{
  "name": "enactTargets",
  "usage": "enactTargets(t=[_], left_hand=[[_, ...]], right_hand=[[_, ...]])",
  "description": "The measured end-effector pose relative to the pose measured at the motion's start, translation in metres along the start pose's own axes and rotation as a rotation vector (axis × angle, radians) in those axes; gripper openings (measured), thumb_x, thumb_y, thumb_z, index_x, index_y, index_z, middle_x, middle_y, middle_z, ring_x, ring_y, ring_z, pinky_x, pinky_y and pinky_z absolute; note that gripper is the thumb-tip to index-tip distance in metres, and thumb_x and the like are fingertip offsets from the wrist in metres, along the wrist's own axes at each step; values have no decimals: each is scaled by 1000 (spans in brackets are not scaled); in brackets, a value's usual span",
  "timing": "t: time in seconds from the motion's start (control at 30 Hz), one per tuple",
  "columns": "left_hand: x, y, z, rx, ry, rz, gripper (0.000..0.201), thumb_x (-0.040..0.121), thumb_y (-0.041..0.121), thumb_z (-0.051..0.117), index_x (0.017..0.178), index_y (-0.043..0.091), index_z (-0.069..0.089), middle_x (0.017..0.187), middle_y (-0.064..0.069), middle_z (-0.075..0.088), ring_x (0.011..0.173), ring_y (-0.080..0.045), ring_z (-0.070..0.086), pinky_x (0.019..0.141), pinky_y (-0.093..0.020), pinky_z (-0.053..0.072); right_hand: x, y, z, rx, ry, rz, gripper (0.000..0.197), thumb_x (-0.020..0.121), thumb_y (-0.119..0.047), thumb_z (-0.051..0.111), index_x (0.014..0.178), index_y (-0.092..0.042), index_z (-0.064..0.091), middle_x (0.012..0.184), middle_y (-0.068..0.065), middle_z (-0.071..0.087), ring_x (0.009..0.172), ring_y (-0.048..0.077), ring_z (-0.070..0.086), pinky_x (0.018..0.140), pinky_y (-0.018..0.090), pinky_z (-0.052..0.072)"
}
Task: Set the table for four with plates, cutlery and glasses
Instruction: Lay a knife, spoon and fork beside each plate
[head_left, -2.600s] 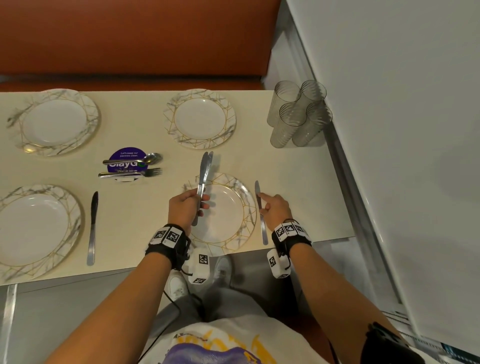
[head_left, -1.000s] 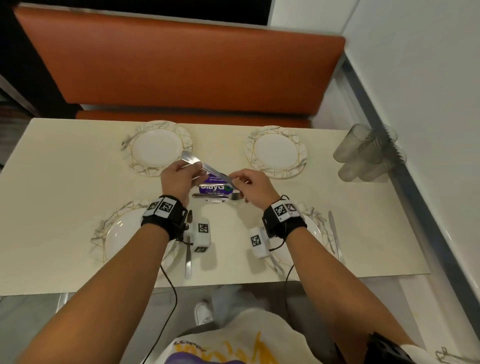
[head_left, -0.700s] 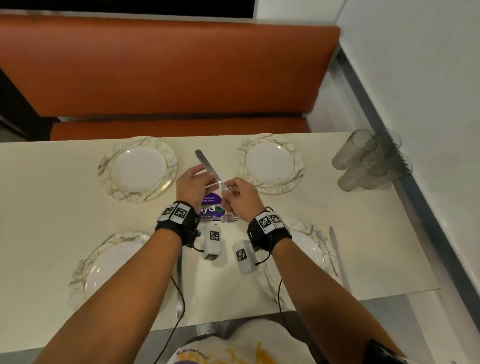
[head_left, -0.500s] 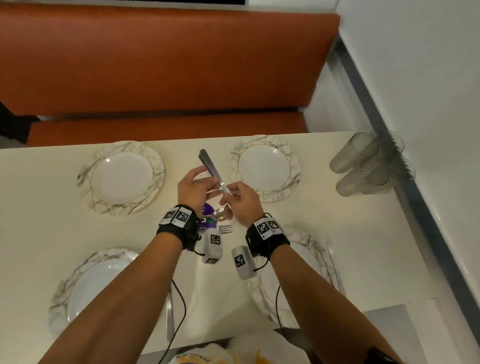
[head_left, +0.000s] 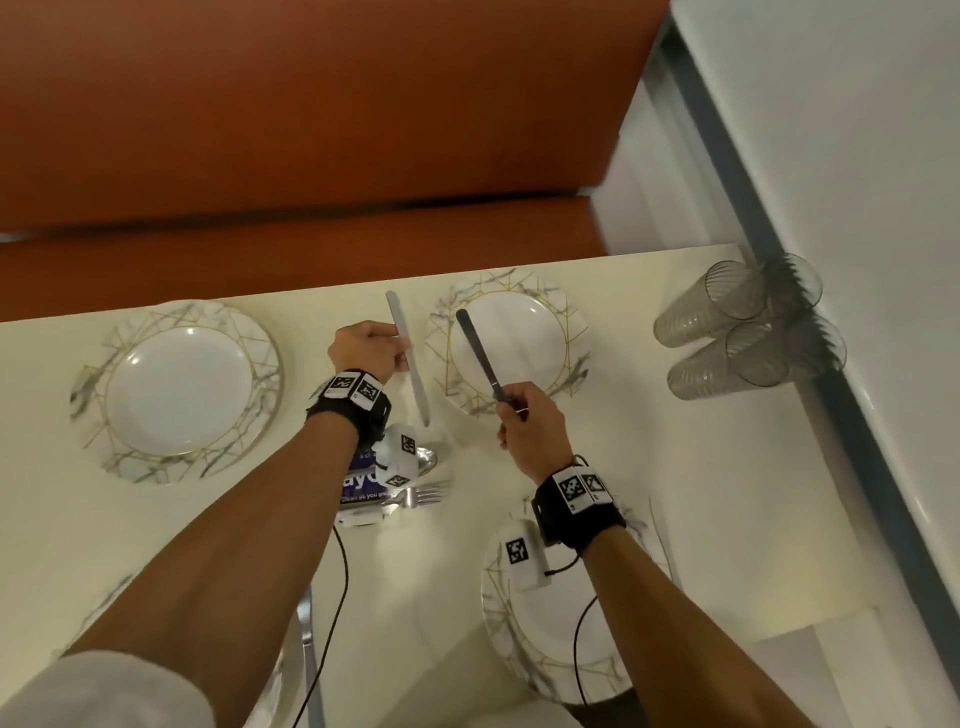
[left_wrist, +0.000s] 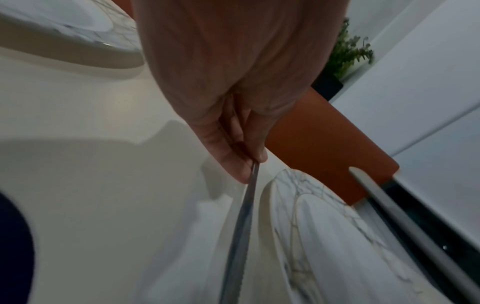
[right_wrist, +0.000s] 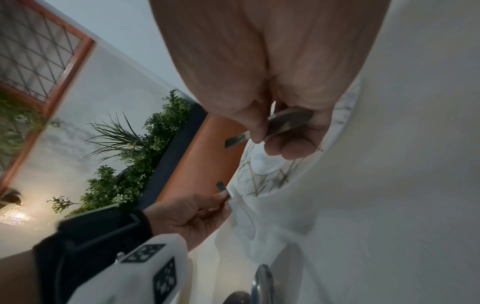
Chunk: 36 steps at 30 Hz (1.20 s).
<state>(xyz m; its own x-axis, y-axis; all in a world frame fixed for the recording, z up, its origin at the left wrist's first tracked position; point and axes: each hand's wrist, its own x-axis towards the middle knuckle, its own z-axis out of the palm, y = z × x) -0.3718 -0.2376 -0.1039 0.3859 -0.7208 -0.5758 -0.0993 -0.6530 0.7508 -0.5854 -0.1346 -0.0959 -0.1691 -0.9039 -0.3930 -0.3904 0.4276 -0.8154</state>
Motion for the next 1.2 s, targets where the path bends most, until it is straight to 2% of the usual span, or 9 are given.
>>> enactTargets(t=[0.13, 0.3, 0.5, 0.6, 0.8, 0.93, 1.03, 1.13, 1.2], left_hand=[[11, -1, 8, 102, -18, -24, 16, 82, 0, 84, 95, 4, 76, 81, -13, 78, 67, -24, 77, 51, -21, 59], [17, -3, 15, 152, -2, -17, 14, 81, -1, 85, 91, 2, 75, 81, -12, 77, 62, -20, 75, 46, -20, 57], [21, -5, 18, 167, 27, -18, 11, 82, 2, 85, 85, 6, 75, 79, -9, 77, 68, -21, 77, 63, -32, 65], [21, -5, 18, 166, 20, -8, 10, 83, 3, 84, 88, 5, 75, 81, -9, 77, 68, -20, 77, 61, -28, 64], [18, -6, 16, 162, 13, 13, 10, 83, 1, 83, 84, 8, 75, 80, -9, 78, 68, -21, 77, 57, -23, 61], [15, -7, 13, 123, 18, 18, 9, 85, 0, 80, 85, 7, 75, 80, -10, 78, 69, -22, 77, 52, -19, 58], [9, -13, 3, 101, 36, 53, 7, 91, 3, 74, 90, 10, 75, 84, -8, 79, 70, -22, 77, 55, -20, 60], [2, -29, -16, 162, 63, 124, 4, 92, 17, 73, 89, 21, 72, 87, -3, 78, 77, -26, 76, 75, -38, 65], [-5, -39, -31, 210, 50, 211, 6, 94, 26, 66, 92, 26, 72, 91, 1, 76, 85, -24, 74, 84, -42, 63]], right_hand=[[7, 4, -3, -8, 10, 5, 10, 96, -13, 58, 101, -19, 64, 88, 4, 70, 74, 23, 66, 67, 38, 60], [10, 2, -4, 8, 15, 9, 10, 97, -13, 56, 103, -17, 63, 86, 4, 69, 64, 17, 63, 64, 39, 61], [11, 2, -1, 7, 15, 21, 11, 97, -13, 58, 104, -17, 63, 87, 4, 70, 68, 20, 65, 66, 43, 61], [10, 3, -1, -2, 21, 17, 10, 96, -14, 58, 104, -17, 63, 86, 3, 70, 69, 21, 66, 67, 44, 61], [9, 2, 0, -20, 26, 6, 10, 96, -14, 58, 104, -17, 63, 86, 2, 69, 74, 21, 66, 69, 40, 60], [4, 0, -2, 0, 36, -1, 10, 97, -12, 58, 104, -14, 63, 86, 4, 69, 66, 17, 63, 60, 26, 56], [1, -2, -1, 1, 38, -30, 10, 97, -11, 57, 105, -13, 63, 85, 3, 68, 65, 15, 62, 59, 23, 54], [-3, -7, 12, 9, 24, -77, 12, 97, -11, 57, 106, -13, 63, 88, 2, 69, 71, 18, 64, 65, 29, 57], [-5, -15, 27, 11, 0, -76, 12, 96, -13, 59, 107, -14, 64, 92, 1, 69, 77, 20, 65, 73, 34, 59]])
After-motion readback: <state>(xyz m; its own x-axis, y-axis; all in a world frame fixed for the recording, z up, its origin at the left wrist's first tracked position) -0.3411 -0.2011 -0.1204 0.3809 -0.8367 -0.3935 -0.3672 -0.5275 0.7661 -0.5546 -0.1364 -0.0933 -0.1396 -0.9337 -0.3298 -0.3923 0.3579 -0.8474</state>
